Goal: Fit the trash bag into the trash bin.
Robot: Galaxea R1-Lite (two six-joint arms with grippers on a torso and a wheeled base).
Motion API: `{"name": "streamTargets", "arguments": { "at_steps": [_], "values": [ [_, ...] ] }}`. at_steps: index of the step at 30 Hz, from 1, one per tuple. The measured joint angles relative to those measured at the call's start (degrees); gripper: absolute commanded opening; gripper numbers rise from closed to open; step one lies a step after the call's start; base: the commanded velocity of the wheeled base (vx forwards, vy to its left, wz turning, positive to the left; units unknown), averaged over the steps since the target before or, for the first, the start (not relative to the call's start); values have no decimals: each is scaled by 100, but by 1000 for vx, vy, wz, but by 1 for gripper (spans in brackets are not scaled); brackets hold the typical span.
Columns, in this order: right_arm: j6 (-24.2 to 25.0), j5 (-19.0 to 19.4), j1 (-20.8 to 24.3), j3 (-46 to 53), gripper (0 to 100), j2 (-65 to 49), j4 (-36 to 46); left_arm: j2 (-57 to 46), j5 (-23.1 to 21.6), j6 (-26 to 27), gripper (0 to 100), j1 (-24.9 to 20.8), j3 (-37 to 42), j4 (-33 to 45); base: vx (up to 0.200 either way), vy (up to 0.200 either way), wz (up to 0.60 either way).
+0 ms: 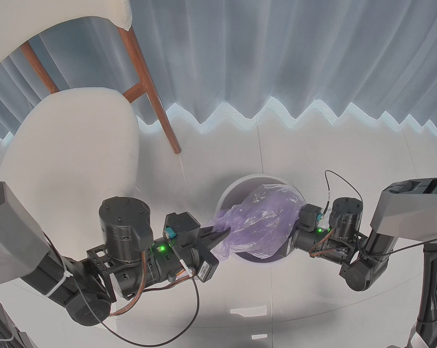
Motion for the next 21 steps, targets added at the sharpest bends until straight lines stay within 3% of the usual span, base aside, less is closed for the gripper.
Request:
{"name": "streamTargets", "arguments": {
  "at_steps": [11, 21],
  "values": [
    [330, 16, -394, 808, 0, -1241, 453, 316, 483, -46, 0, -129, -345, -9, 0, 0, 0],
    [1335, 20, -918, 1604, 0, -3151, 1894, 421, 655, -54, 0, 28, -533, -5, 0, 0, 0]
  ]
}}
